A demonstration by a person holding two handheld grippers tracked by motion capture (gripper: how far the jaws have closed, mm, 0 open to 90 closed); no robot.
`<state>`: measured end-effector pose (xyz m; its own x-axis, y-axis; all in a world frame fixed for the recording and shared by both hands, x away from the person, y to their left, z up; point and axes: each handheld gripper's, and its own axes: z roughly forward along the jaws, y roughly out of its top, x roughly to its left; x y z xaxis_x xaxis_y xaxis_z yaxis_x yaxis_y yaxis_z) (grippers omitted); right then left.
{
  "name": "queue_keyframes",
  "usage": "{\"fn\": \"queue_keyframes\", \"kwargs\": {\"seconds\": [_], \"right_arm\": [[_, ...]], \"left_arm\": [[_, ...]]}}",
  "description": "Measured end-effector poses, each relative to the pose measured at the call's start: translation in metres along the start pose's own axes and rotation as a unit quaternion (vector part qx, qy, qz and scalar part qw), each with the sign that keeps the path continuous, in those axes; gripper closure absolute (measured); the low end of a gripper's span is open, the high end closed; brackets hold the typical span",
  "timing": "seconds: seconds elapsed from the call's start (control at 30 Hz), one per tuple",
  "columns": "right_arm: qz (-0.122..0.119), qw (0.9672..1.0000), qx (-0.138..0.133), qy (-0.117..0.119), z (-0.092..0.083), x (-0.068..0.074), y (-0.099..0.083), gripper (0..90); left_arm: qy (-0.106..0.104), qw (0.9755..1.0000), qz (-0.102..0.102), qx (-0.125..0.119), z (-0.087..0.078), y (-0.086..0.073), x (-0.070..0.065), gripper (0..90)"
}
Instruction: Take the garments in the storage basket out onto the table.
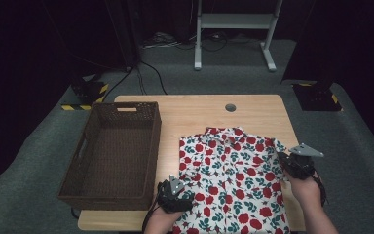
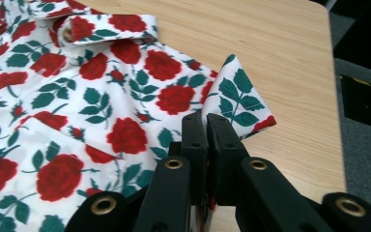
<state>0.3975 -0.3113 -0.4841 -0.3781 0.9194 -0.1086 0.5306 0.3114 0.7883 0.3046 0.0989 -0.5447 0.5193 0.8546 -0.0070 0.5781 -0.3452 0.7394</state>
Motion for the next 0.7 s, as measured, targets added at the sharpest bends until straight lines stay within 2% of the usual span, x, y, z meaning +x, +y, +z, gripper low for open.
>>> {"fn": "queue_keyframes", "kwargs": {"seconds": [0.33,0.43,0.57,0.7], "right_arm": [[-0.027,0.9992,0.027,0.014,0.028,0.026,0.005,86.1],[-0.034,0.9985,0.033,0.026,0.035,0.034,0.008,80.1],[-0.04,0.9984,0.015,0.036,0.029,0.041,0.014,76.1],[-0.039,0.9986,0.005,0.035,0.019,0.038,0.015,76.2]], "left_arm": [[0.0,1.0,-0.001,0.0,0.0,0.0,-0.001,13.5],[-0.001,1.0,-0.001,-0.001,-0.001,-0.001,-0.001,13.5],[-0.001,1.0,-0.001,-0.001,-0.001,-0.001,-0.001,13.4],[-0.001,1.0,0.0,-0.001,0.0,-0.001,-0.001,13.3]]}}
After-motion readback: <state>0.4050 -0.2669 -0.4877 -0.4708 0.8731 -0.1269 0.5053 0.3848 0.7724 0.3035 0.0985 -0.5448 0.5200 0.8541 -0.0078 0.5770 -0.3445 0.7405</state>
